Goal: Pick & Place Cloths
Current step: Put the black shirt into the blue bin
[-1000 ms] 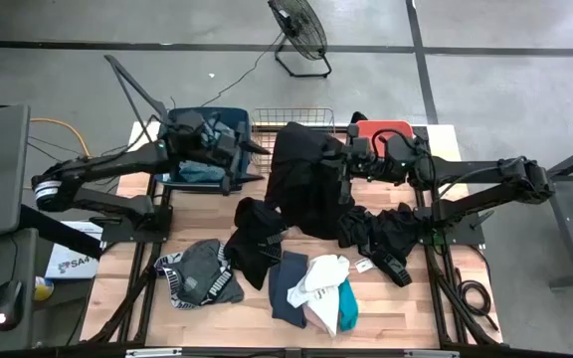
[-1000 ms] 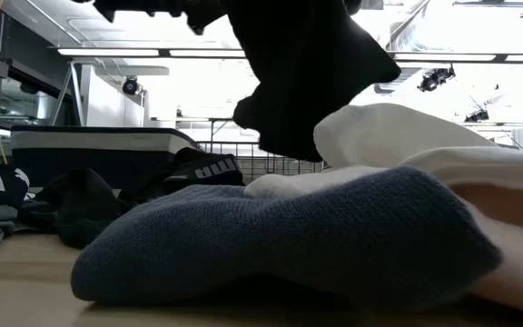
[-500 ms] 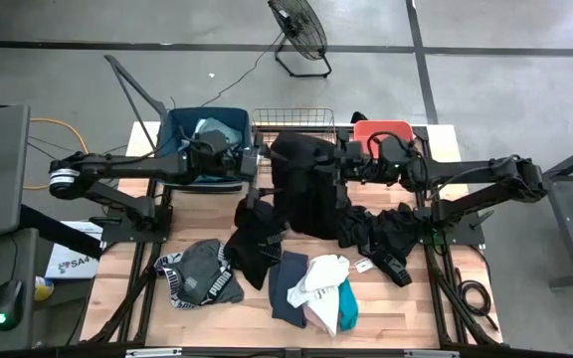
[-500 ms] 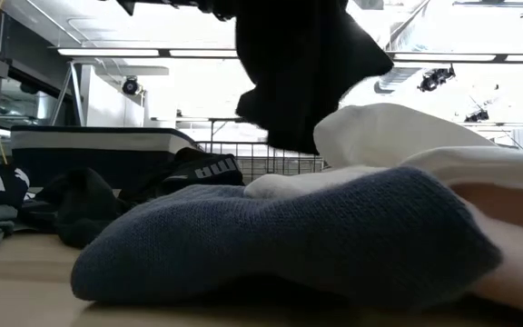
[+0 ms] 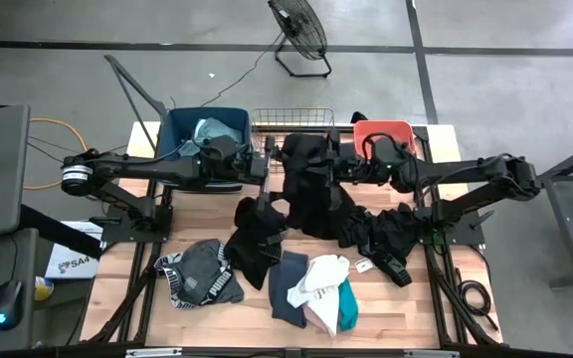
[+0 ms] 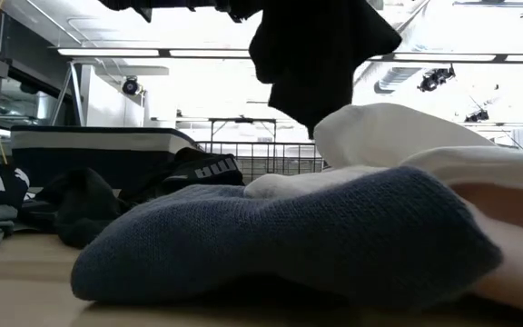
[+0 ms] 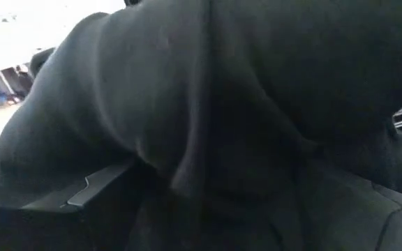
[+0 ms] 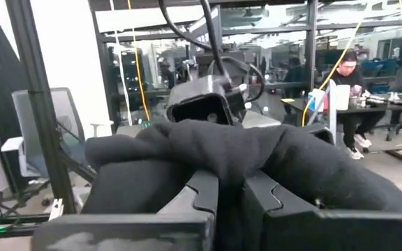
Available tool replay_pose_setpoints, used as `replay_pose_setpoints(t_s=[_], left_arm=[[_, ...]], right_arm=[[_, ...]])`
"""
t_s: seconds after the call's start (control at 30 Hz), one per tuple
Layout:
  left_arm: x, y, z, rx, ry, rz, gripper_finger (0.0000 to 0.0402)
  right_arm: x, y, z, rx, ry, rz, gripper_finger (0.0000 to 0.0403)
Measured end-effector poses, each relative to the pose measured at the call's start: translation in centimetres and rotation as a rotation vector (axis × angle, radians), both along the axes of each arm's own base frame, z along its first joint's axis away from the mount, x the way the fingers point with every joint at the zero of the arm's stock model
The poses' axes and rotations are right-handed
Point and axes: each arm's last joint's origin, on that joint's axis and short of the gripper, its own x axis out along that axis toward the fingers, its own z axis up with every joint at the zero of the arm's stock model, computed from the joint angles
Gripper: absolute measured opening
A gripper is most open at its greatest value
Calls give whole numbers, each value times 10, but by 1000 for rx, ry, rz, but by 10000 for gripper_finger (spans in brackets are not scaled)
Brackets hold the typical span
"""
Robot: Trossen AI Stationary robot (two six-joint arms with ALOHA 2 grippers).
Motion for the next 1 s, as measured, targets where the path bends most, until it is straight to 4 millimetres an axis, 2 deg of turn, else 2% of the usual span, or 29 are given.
replay_pose_setpoints(t_s=[0.13,0.3,0.6,0.7,0.87,1.0], left_arm=[[1,0,-3,-25,26,-2,352],[1,0,-3,-11,28,-13,352],[1,0,-5,164,28,-9,352],[0,-1,-4,190,10,-7,352],[0,-2,-4,194,4,-47,352],[1,-6,-2,209,-10,-51,352]], right_arm=[[0,1,-5,12,52,-1,14],[-10,7,-3,93,123,17,14],[-33,15,-6,216,299,36,13],[-35,14,-5,235,305,54,13],[-33,10,-5,253,290,67,13],[-20,4,-12,267,284,125,13]])
